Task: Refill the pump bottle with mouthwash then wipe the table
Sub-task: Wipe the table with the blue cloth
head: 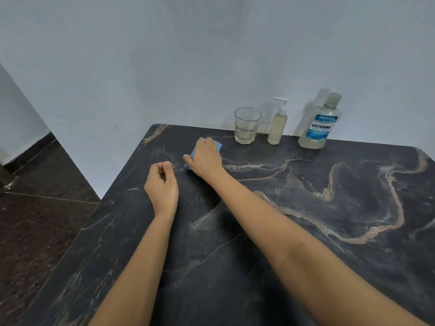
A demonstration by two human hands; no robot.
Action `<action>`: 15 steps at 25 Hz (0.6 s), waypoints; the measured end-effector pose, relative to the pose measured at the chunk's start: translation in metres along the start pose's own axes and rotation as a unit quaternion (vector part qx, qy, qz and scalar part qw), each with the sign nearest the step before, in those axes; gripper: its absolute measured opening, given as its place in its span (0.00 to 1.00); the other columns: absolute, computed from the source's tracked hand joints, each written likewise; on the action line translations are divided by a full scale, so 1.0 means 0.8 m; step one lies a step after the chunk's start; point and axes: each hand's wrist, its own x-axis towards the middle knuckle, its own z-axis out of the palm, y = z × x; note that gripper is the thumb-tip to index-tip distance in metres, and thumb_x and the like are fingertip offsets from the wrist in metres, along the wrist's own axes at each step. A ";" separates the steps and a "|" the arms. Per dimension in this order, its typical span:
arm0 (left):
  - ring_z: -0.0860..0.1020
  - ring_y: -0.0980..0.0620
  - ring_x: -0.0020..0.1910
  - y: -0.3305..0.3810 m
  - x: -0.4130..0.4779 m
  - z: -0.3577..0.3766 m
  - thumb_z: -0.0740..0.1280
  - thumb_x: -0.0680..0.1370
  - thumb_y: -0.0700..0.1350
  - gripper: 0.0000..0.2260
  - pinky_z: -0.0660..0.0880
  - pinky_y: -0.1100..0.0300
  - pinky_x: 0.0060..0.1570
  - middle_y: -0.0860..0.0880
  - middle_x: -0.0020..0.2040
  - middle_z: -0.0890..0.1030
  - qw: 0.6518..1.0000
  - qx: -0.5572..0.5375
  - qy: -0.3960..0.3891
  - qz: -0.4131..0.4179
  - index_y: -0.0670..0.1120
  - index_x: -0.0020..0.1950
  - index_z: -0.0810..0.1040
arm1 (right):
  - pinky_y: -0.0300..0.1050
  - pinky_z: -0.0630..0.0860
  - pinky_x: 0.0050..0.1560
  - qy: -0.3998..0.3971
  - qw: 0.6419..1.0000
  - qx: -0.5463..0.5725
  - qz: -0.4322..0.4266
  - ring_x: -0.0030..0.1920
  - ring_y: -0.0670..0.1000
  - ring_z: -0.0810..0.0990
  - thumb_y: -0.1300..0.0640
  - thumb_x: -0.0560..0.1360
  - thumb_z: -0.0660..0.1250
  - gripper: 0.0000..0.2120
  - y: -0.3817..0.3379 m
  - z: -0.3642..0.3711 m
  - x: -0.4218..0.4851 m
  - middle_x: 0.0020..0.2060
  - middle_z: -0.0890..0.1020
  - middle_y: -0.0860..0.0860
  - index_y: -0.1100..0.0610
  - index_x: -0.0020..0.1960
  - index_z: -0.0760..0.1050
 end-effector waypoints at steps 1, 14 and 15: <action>0.75 0.63 0.39 0.000 -0.001 0.000 0.61 0.80 0.51 0.07 0.69 0.72 0.39 0.56 0.40 0.78 1.000 0.004 -0.004 -0.001 0.52 0.48 0.76 | 0.51 0.66 0.63 -0.017 1.000 0.015 0.013 0.64 0.62 0.67 0.50 0.75 0.62 0.24 0.000 -0.002 -0.002 0.63 0.68 0.63 0.65 0.64 0.65; 0.69 0.60 0.30 -0.001 -0.013 -0.013 0.62 0.81 0.50 0.10 0.67 0.71 0.32 0.52 0.38 0.77 0.996 0.035 -0.086 0.013 0.47 0.45 0.78 | 0.56 0.42 0.76 -0.128 0.983 -0.046 0.121 0.78 0.52 0.46 0.43 0.81 0.44 0.30 0.178 -0.079 -0.084 0.78 0.47 0.54 0.57 0.79 0.45; 0.70 0.60 0.31 0.000 -0.018 -0.015 0.62 0.80 0.49 0.10 0.68 0.72 0.32 0.52 0.38 0.78 0.994 0.043 -0.099 0.017 0.47 0.45 0.78 | 0.56 0.43 0.76 -0.110 0.981 -0.050 0.152 0.78 0.53 0.46 0.43 0.81 0.43 0.30 0.204 -0.094 -0.101 0.78 0.48 0.54 0.57 0.79 0.46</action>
